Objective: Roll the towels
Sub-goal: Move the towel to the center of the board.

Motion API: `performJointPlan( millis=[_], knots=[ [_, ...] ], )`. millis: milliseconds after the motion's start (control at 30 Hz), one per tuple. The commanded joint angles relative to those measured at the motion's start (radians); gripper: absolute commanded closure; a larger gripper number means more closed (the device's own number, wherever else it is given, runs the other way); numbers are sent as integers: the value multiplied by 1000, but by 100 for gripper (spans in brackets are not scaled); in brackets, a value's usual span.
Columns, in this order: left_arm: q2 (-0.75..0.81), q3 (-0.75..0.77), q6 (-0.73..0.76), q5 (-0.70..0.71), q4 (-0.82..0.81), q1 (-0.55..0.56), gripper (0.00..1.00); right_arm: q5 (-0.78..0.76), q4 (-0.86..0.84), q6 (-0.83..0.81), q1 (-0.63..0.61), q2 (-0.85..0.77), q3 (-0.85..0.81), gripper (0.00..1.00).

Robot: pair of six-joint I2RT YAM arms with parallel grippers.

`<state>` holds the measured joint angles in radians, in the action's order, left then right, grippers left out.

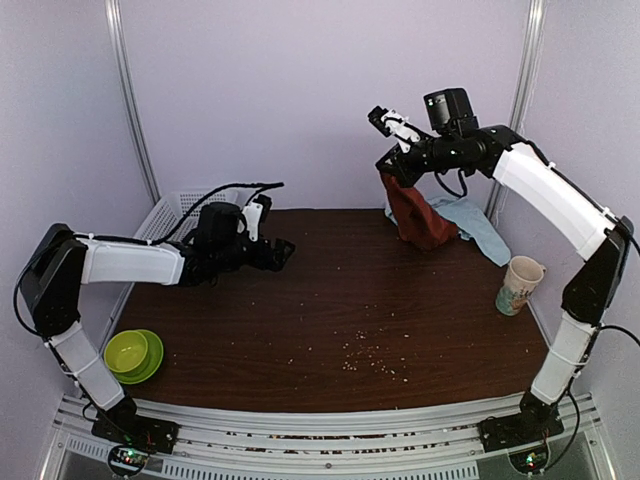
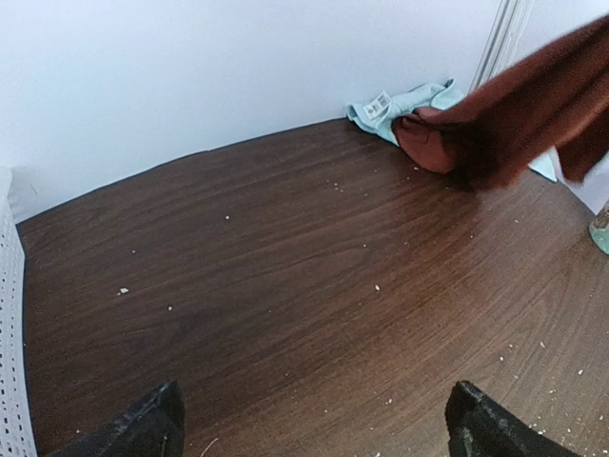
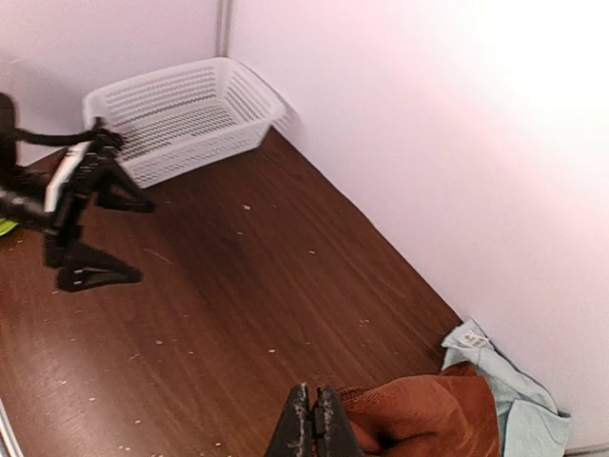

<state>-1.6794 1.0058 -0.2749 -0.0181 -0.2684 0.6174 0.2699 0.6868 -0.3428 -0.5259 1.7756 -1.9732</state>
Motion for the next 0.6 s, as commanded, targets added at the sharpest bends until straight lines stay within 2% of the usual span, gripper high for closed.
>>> performJointPlan(
  millis=[0, 233, 367, 567],
  knots=[
    [16, -3, 20, -7, -44, 6, 2, 145, -36, -25, -17, -176, 82, 100],
    [-18, -13, 33, -78, -124, 5, 2, 51, -111, -9, -15, -328, 140, 100],
    [-69, 9, 45, -163, -176, 6, 2, -159, -197, -5, -13, -382, 226, 100],
    [-185, 85, 56, -272, -192, 15, 2, -515, -236, -64, 23, -414, 340, 100]
  ],
)
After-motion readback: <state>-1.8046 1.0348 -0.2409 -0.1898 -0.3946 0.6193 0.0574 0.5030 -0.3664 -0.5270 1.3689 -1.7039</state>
